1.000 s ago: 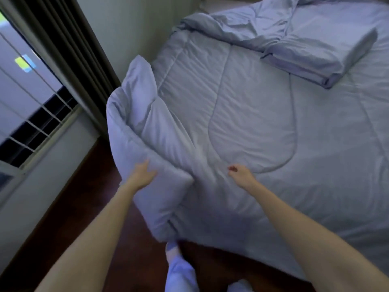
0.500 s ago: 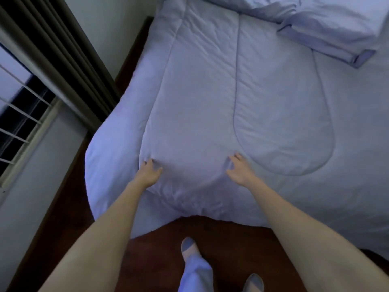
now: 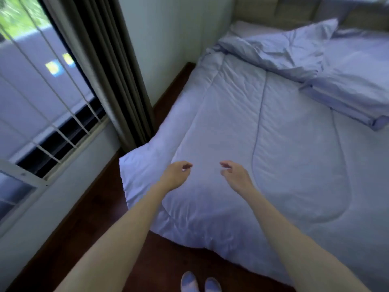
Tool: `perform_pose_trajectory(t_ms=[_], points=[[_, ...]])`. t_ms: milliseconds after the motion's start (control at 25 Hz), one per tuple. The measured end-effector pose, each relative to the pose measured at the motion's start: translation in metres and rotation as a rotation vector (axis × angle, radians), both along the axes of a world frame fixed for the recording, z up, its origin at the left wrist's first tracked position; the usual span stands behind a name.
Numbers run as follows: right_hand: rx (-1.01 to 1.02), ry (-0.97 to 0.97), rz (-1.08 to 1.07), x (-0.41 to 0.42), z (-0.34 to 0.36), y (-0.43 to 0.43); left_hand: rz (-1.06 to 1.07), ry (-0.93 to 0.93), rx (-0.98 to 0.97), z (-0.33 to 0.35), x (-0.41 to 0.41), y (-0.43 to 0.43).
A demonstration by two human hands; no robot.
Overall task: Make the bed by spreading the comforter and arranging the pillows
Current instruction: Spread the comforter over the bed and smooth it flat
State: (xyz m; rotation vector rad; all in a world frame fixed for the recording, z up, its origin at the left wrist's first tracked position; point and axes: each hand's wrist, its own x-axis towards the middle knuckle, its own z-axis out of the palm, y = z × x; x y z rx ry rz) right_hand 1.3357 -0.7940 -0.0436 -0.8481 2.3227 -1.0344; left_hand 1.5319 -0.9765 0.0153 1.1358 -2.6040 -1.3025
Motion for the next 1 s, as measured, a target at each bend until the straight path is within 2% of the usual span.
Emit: perform_pose_trajectory(t_ms=[200, 400, 520, 760, 1000], points=[[-0.407, -0.048, 0.081, 0.032, 0.136, -0.078, 0.064, 0.318, -0.184, 0.131, 0.029, -0.025], [-0.668, -0.242, 0.228, 0.089, 0.244, -0.147, 0.171, 0.512, -0.174, 0.21, 0.082, -0.077], [-0.766, -0.223, 0.285, 0.123, 0.271, -0.206, 0.22, 0.585, -0.132, 0.234, 0.12, -0.132], [-0.864, -0.196, 0.283, 0.182, 0.287, -0.3, 0.107, 0.629, -0.155, 0.268, 0.201, -0.245], [-0.802, -0.116, 0.239, 0.19, 0.295, -0.352, 0.025, 0.714, -0.103, 0.293, 0.2, -0.312]])
